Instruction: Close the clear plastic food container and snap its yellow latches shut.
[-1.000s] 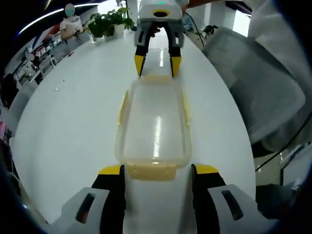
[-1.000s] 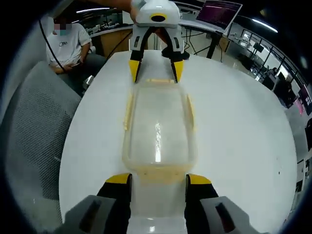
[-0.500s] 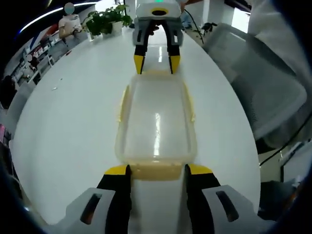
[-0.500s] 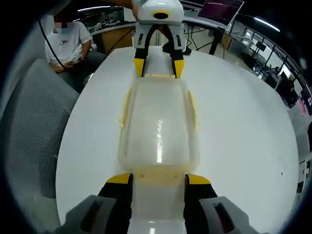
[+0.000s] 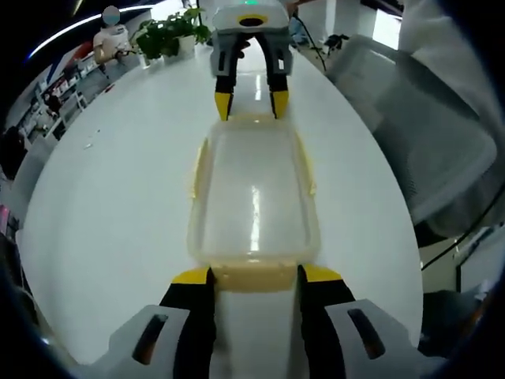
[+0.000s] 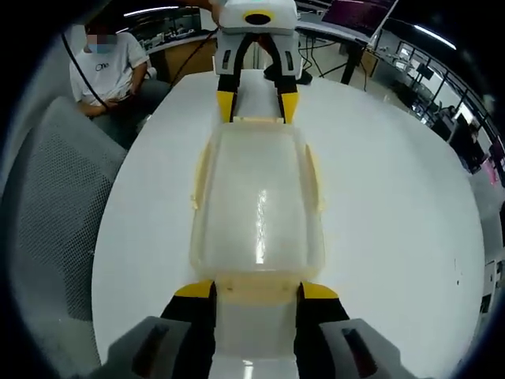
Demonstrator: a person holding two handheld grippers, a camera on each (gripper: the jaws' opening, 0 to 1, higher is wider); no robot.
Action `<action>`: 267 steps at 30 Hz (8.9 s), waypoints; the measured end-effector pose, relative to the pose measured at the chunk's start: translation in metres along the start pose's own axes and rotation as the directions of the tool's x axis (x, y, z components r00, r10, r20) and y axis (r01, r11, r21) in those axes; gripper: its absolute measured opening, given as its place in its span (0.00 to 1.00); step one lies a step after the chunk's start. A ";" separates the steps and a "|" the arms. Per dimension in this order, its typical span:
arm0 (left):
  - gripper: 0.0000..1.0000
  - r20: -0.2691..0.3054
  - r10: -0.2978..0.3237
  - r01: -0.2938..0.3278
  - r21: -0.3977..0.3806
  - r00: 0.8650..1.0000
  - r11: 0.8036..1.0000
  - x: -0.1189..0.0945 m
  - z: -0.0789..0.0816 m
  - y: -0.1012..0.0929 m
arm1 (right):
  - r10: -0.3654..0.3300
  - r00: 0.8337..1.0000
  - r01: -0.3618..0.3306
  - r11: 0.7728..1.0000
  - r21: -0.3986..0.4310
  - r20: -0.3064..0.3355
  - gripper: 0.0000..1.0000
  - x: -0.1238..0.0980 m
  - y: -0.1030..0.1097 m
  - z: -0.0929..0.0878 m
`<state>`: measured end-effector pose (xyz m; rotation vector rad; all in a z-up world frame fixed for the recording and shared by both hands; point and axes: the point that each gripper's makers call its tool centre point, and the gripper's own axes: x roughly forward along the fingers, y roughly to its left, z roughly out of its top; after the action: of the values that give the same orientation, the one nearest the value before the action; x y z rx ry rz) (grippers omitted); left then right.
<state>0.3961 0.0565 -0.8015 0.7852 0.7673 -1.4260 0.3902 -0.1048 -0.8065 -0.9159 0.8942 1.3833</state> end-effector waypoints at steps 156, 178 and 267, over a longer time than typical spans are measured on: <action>0.46 -0.039 0.058 -0.059 -0.033 0.998 0.998 0.064 0.224 -0.010 | -0.003 1.000 0.003 1.000 0.019 0.015 0.44 -0.161 0.017 -0.198; 0.45 0.114 0.171 -0.079 -0.558 0.979 0.826 0.044 0.248 0.005 | -0.144 0.976 0.058 0.891 0.450 0.161 0.35 -0.195 0.004 -0.158; 0.57 0.195 0.366 -0.114 -0.731 0.910 0.673 0.049 0.257 0.017 | -0.258 0.950 0.048 0.678 0.734 0.177 0.40 -0.179 0.008 -0.164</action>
<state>0.4111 -0.1858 -0.7024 0.0258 0.8256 -0.8584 0.3849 -0.3265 -0.7075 -0.1687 1.0097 0.8407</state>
